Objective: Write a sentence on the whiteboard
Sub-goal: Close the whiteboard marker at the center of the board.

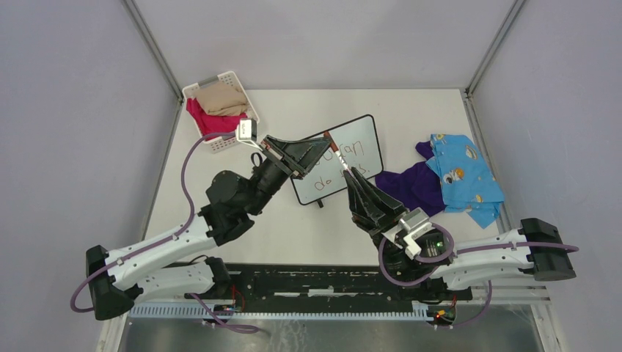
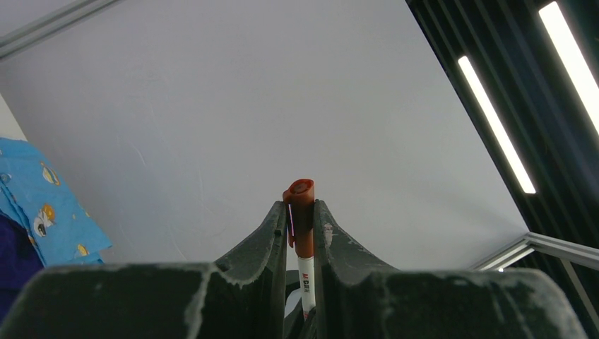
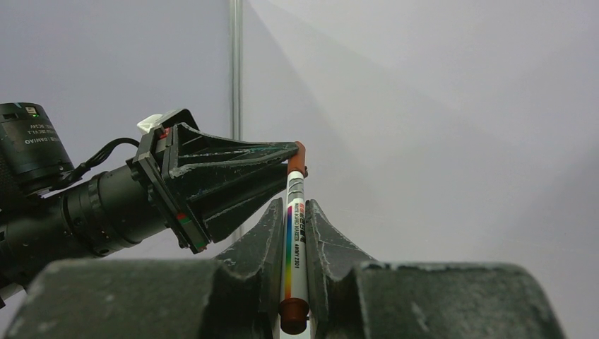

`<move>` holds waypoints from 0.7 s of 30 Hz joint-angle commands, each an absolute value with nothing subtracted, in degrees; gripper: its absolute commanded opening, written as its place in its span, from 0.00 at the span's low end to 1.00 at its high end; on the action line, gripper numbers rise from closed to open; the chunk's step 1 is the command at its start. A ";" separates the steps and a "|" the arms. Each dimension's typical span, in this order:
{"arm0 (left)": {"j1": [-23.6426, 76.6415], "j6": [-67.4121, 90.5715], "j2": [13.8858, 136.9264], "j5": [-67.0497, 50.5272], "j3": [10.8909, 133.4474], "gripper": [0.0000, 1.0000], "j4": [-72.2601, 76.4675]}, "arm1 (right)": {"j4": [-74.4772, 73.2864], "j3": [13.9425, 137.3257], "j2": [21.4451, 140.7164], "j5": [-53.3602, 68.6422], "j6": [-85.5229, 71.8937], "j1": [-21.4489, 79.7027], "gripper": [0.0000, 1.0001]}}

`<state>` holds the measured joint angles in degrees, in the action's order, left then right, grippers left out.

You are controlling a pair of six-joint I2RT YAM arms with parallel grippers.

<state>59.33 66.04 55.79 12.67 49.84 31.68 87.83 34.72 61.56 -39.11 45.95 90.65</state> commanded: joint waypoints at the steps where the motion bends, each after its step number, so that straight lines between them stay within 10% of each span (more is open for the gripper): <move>1: 61.95 61.71 56.27 8.44 50.80 0.02 31.82 | 91.20 36.65 62.07 -40.89 46.10 90.70 0.00; 21: 68.61 59.34 60.05 6.80 51.69 0.02 31.90 | 92.46 37.51 63.19 -41.23 46.85 89.78 0.00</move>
<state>63.02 62.78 58.11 17.96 50.43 34.30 88.31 34.79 61.60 -40.16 47.55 90.72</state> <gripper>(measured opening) 0.223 0.179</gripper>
